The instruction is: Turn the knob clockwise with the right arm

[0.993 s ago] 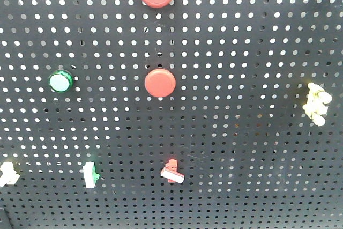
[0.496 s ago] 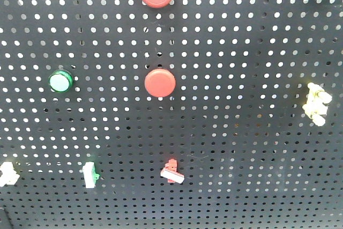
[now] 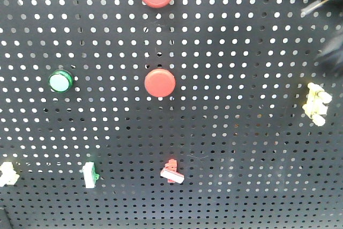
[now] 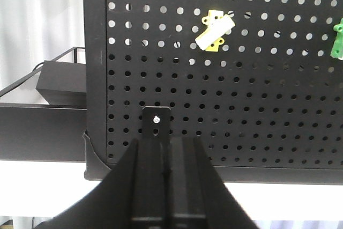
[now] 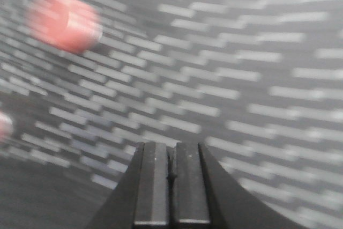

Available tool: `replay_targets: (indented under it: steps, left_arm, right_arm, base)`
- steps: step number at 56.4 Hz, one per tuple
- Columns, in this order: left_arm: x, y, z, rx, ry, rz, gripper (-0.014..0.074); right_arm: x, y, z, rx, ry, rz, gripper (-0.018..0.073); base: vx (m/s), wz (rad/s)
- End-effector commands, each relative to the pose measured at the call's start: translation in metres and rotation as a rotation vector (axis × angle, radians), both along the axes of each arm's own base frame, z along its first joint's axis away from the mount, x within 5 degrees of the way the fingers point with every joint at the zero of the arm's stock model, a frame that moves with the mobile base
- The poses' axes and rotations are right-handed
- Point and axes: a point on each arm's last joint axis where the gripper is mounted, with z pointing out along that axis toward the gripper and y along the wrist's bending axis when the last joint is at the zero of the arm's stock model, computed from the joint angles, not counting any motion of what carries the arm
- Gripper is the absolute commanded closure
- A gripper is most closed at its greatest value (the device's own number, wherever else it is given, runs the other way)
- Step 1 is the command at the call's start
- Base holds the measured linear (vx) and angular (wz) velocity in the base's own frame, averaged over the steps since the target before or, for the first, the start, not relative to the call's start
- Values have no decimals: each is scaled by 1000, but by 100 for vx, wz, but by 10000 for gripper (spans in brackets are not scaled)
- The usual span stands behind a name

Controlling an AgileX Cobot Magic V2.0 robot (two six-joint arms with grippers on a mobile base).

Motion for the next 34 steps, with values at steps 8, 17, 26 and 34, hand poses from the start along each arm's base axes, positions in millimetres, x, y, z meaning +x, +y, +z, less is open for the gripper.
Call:
replay_targets:
  steps: [8,17,26,34]
  left_arm:
    - [0,1,3,-20,-65,11,603]
    - [0,1,3,-20,-65,11,603]
    - [0,1,3,-20,-65,11,603]
    - [0,1,3,-20,-65,11,603]
  right_arm:
    - [-25,-20,24,20,-142,-131,510]
    - [-22,-25,22,5,-119,-197,422]
    - [-10,-28,16,-14,-75,-261,300]
    - [-7,-28,19,27,-103,-269,258]
  base:
    - [0,0]
    - [0,0]
    - [0,0]
    - [0,0]
